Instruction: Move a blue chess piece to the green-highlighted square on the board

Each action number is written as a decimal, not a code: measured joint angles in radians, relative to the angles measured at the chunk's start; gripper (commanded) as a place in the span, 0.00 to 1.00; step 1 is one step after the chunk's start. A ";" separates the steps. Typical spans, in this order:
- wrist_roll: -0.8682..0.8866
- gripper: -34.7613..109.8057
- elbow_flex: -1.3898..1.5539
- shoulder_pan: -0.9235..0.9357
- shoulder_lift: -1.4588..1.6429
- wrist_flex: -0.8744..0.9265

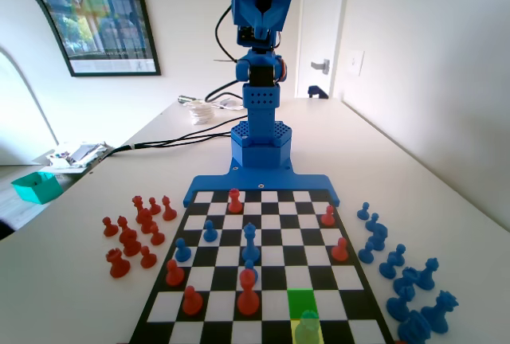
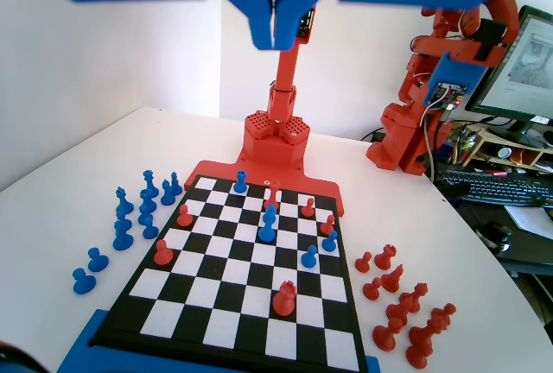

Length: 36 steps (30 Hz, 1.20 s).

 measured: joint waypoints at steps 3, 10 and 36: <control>0.000 0.25 0.000 0.000 0.000 0.000; 0.000 0.25 0.000 0.000 0.000 0.000; 0.000 0.25 0.000 -0.012 0.000 0.000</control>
